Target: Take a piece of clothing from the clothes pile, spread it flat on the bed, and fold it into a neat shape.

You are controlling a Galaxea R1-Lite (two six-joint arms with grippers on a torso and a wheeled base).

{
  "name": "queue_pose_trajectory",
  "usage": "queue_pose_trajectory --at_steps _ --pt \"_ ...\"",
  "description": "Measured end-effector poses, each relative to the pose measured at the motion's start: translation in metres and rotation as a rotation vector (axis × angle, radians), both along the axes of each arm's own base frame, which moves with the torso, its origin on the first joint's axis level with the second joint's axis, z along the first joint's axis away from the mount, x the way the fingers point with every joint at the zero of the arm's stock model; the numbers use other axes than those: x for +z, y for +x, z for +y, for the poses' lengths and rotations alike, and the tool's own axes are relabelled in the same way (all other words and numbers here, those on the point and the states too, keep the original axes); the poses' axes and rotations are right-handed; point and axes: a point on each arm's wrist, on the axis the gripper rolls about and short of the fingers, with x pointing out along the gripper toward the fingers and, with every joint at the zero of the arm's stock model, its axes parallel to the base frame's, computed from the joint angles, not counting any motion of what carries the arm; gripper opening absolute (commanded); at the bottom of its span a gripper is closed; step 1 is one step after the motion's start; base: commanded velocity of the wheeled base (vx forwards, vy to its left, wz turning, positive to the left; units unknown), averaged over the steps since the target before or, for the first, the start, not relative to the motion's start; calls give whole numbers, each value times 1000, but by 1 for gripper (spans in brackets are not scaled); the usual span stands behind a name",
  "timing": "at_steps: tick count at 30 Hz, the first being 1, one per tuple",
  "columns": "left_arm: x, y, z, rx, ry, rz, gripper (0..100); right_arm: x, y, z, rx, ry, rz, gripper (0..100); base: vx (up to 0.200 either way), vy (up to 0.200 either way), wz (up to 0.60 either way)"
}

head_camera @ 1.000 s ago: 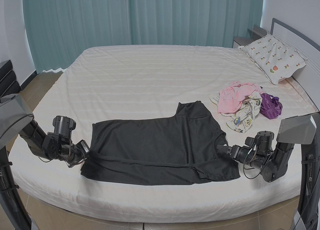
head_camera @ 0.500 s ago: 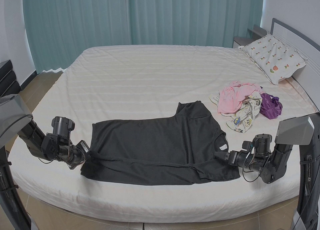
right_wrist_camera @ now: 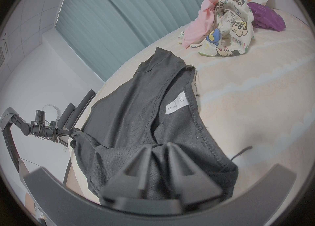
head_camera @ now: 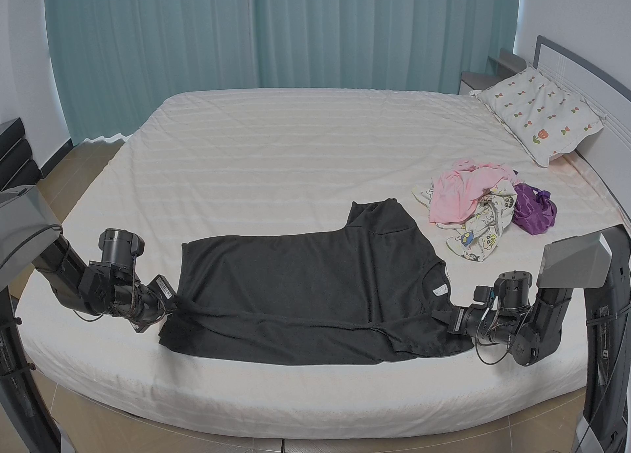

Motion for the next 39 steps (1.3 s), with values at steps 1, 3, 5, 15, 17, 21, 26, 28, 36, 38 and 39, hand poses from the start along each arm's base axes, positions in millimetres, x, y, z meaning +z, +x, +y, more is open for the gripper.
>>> queue_pose_trajectory --at_steps 1,3,5,15,17,21,26,28,36,38,39 --pt "0 0 0 0 0 0 0 0 0 -1 -2 1 0 0 0 0 0" --pt "0 0 0 0 0 1 0 1 0 -2 -5 3 -5 0 0 0 0" --pt "0 -1 0 1 1 3 0 1 0 -4 -8 4 -5 0 0 0 0" --pt "9 -11 1 6 12 -5 0 20 -1 -14 -26 68 -61 0 0 0 0" --pt "14 -15 2 6 15 -15 0 25 -1 -15 -31 79 -80 0 0 0 0" --pt "23 -28 2 0 26 -18 0 36 -3 -16 -43 105 -117 0 0 0 0" --pt "29 -50 2 -20 41 52 0 46 -8 -17 -45 119 -169 0 0 0 0" --pt "32 -58 2 -29 46 74 0 49 -13 -18 -45 120 -167 0 0 0 0" --pt "45 -89 1 -77 74 135 0 63 -35 -21 -1 142 -145 0 0 0 0" --pt "47 -96 1 -87 79 159 0 67 -40 -22 4 142 -144 0 0 0 0" --pt "48 -98 1 -92 81 164 0 68 -42 -22 6 140 -143 0 0 0 0"
